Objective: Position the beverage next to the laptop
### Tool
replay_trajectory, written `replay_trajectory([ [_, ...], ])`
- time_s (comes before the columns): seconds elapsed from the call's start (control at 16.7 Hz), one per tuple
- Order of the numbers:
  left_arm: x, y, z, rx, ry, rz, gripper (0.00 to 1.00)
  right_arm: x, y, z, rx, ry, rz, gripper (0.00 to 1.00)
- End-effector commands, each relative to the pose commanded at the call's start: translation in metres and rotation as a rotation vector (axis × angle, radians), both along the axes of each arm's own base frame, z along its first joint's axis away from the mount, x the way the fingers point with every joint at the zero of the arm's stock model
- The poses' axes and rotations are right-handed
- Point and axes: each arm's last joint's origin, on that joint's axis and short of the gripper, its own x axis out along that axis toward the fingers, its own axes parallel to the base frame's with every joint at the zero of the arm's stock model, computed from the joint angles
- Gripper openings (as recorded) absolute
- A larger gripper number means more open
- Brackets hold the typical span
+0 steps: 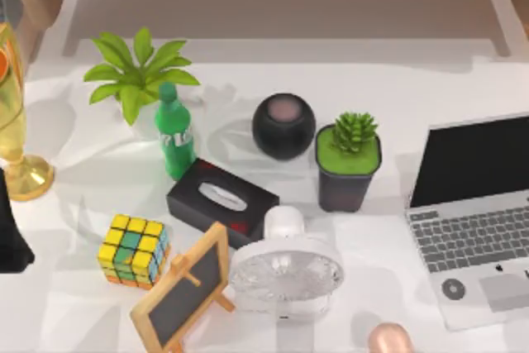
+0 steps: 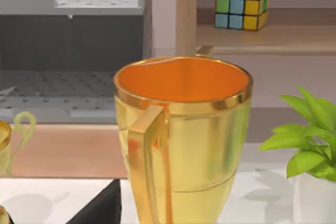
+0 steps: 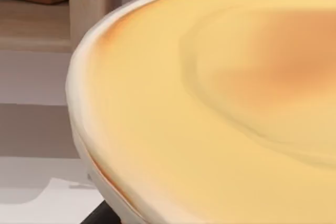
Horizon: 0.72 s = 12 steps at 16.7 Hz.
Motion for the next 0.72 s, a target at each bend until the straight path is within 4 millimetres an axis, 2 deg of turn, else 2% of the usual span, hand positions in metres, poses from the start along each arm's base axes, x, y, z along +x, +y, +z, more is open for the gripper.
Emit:
replay_trajectory([
  [0.3,0.000,0.000,0.000,0.000,0.000,0.000,1.00,-0.030,0.004,0.005,0.009,0.040,0.004,0.00],
  [0.72,0.000,0.000,0.000,0.000,0.000,0.000,1.00,-0.067,0.015,-0.006,0.047,0.111,0.020,0.00],
])
